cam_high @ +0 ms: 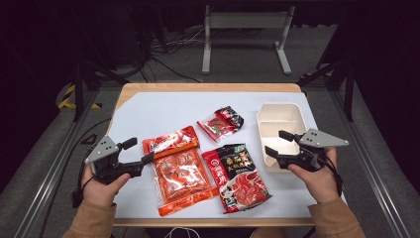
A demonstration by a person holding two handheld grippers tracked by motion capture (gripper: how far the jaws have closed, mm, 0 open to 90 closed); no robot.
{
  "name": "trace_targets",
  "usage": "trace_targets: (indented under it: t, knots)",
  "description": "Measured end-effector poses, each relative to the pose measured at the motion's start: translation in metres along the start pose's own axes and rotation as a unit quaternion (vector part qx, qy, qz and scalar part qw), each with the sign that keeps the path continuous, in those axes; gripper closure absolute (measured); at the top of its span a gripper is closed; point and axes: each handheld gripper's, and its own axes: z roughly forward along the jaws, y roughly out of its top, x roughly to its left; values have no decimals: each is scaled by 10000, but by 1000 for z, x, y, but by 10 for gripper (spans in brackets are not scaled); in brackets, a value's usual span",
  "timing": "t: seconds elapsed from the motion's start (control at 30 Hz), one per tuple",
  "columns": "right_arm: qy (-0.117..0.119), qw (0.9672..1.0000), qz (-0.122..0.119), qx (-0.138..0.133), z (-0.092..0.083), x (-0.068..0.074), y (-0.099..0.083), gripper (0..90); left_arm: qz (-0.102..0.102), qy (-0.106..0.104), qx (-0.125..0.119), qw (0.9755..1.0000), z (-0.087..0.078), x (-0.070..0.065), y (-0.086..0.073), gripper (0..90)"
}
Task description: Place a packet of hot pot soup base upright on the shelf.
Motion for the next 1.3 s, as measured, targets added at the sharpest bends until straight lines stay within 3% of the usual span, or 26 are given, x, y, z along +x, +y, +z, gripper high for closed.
trace_targets:
  t: [0.03, 0.1, 0.37, 0.67, 0.77, 0.9, 1.1, 1.17, 1.3]
  knots:
    - [9, 10000, -7, -1, 0, 1, 0, 273, 29, 24, -104, 9999, 0, 0, -1, 187]
    - [48, 10000, -43, 9, 2, 2, 1, 273, 55, 98, -48, 9999, 1, 0, -1, 181]
    - [228, 9997, -10, 87, 5, 5, 5, 314, 54, -21, -26, 10000, -3, -2, 2, 119]
    - [466, 9978, 72, 465, 17, 10, 25, 415, 271, -73, -46, 9996, -5, -6, 3, 116]
    - [583, 9965, 68, 589, 24, 11, 32, 453, 283, 52, -40, 9996, -6, -5, 2, 123]
    - [422, 9957, 61, 820, 34, 13, 38, 450, 250, 34, -38, 9997, -5, -4, 1, 136]
    - [410, 9929, 124, 1106, 48, 15, 43, 447, 267, -44, -16, 9996, -3, -6, 2, 153]
    - [430, 9902, 119, 1324, 58, 16, 45, 459, 277, -27, -14, 9996, -2, -5, 3, 154]
    - [432, 9888, 133, 1424, 66, 15, 46, 461, 262, -18, -10, 9997, -1, -4, 1, 155]
